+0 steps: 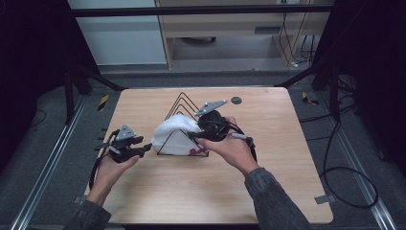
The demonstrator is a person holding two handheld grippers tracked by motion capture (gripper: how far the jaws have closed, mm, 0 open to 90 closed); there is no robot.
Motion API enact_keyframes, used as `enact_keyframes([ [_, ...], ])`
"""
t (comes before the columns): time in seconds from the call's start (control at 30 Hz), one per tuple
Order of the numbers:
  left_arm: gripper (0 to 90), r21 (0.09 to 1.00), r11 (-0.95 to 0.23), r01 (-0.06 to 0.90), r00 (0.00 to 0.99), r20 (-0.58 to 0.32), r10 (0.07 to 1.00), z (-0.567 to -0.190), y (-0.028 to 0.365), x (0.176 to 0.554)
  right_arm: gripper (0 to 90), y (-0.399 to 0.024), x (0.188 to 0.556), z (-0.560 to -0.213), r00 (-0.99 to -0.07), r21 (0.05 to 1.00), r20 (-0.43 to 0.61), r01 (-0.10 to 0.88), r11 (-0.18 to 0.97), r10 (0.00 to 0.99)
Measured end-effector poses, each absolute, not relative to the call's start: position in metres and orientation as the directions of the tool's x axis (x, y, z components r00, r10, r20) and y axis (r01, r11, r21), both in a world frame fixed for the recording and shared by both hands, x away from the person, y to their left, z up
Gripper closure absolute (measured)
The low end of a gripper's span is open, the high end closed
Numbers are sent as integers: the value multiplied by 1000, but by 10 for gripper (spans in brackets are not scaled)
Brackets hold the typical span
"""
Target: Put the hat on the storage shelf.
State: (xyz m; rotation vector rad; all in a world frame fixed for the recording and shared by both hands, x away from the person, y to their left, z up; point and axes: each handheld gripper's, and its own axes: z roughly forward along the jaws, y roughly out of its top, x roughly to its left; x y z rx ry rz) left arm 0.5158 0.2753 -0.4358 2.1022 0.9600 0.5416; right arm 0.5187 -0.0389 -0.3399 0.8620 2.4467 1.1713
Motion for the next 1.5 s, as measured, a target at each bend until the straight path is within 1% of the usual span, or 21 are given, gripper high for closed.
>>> enact_keyframes([
  [0.1,296,761,-455,462,627,82,774,-435,270,514,417,-41,516,-338,-771,791,-7,386,474,637],
  [0.13,228,758,-449,473,620,76,781,-436,269,514,391,-41,514,-337,-770,794,-14,379,475,638],
  [0.2,132,760,-433,485,617,53,785,-435,269,515,336,-42,510,-336,-766,795,-28,372,479,642],
  [0.23,99,760,-433,485,617,53,785,-435,269,515,336,-42,510,-336,-766,795,-28,372,479,642],
  [0.27,68,770,-414,485,618,34,786,-433,269,513,265,-44,506,-336,-758,796,-42,368,480,651],
  [0.3,50,775,-410,480,621,29,783,-432,268,512,238,-45,506,-335,-750,797,-48,370,478,660],
  [0.33,41,775,-410,480,621,29,783,-432,268,512,238,-45,506,-335,-750,797,-48,370,478,660],
  [0.47,37,800,-365,477,607,1,795,-426,263,506,121,-56,504,-335,-709,815,-79,360,455,701],
  [0.6,34,819,-339,462,598,-6,802,-422,261,501,80,-67,502,-332,-694,836,-108,325,443,712],
  [0.73,34,823,-327,465,593,-15,805,-423,262,498,73,-79,498,-329,-680,852,-106,313,419,725],
  [0.83,35,829,-302,472,572,-27,820,-427,265,496,77,-96,493,-332,-665,857,-96,323,401,740],
  [0.87,35,829,-302,472,572,-27,820,-427,265,496,77,-96,493,-332,-665,857,-96,323,401,740],
  [0.93,35,827,-301,475,572,-30,820,-430,267,495,101,-111,489,-337,-648,859,-98,329,393,755],
  [1.0,35,817,-325,477,567,-4,824,-432,268,496,110,-116,488,-339,-642,859,-103,328,393,760],
  [1.03,39,813,-332,478,557,13,831,-433,269,497,116,-127,486,-344,-631,857,-107,334,393,768],
  [1.23,41,819,-302,487,542,-12,840,-437,275,501,119,-154,482,-359,-600,844,-115,362,396,792],
  [1.3,44,812,-309,495,538,-8,843,-440,278,502,120,-170,480,-370,-574,838,-117,381,391,810],
  [1.33,44,809,-310,499,537,-7,844,-442,279,502,120,-170,480,-370,-574,838,-117,381,391,810],
  [1.4,44,797,-319,513,537,-9,843,-448,284,502,120,-185,478,-382,-552,834,-106,404,376,827],
  [1.47,44,797,-318,513,536,-7,844,-450,285,502,120,-189,478,-387,-545,835,-104,407,371,832],
  [1.5,44,791,-323,519,536,-7,844,-452,287,502,120,-196,476,-395,-535,833,-91,422,359,840],
])
